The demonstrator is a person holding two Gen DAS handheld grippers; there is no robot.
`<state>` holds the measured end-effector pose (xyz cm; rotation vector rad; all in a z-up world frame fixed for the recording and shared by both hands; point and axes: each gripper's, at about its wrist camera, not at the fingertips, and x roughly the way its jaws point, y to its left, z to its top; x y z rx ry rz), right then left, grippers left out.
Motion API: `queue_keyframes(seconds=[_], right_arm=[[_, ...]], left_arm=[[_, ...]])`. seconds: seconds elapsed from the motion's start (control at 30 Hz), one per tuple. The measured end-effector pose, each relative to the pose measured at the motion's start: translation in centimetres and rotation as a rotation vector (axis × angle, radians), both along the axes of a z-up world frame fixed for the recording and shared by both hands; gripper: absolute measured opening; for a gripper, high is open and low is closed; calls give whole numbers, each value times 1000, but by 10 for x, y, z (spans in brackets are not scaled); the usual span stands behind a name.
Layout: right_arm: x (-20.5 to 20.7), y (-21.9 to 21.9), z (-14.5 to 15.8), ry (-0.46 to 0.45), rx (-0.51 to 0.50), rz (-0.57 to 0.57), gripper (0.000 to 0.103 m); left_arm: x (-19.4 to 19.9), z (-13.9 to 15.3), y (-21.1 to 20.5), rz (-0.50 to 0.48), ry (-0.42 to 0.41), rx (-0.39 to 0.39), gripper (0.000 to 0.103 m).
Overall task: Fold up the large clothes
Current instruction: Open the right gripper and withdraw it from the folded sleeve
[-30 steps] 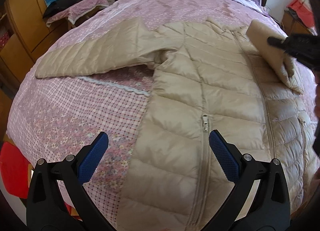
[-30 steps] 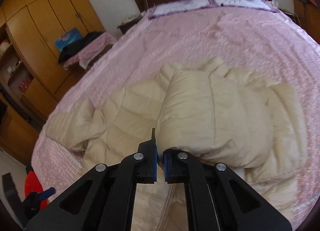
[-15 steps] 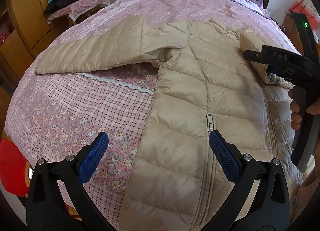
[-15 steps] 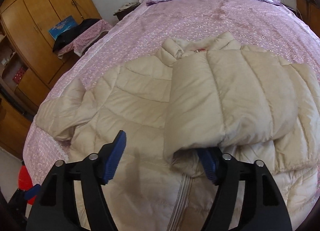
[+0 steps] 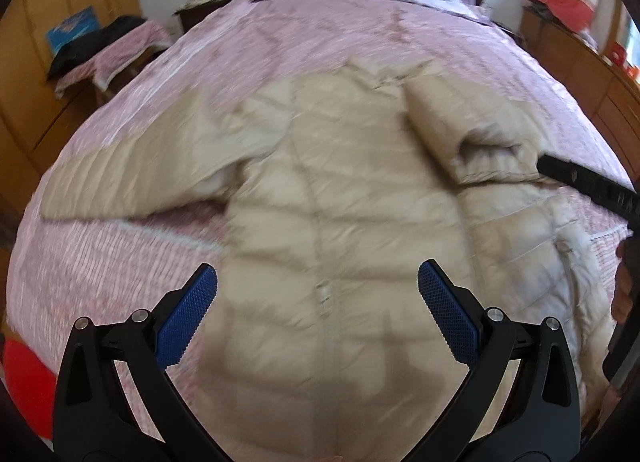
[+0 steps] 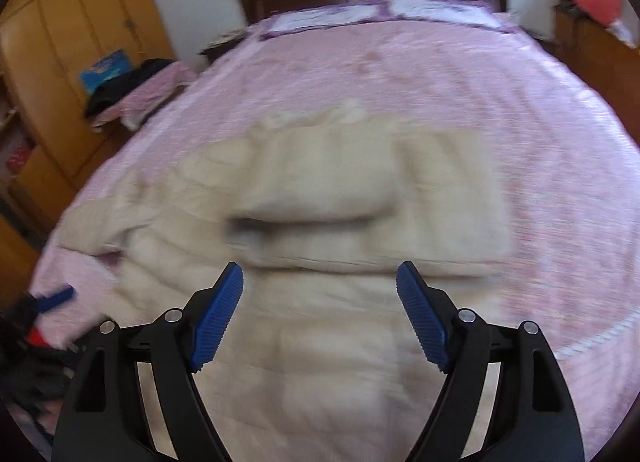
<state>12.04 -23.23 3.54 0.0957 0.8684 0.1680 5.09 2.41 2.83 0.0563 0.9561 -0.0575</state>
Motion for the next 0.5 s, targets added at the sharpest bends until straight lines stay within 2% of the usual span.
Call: queue_keyframes(seconds=[0.17, 0.5], right_arm=[[-5, -46, -19, 39, -70, -162, 81], [-15, -73, -27, 35, -49, -276, 82]], left_arm=[[22, 12, -45, -97, -31, -53, 100], [64, 2, -135, -244, -101, 15, 100]])
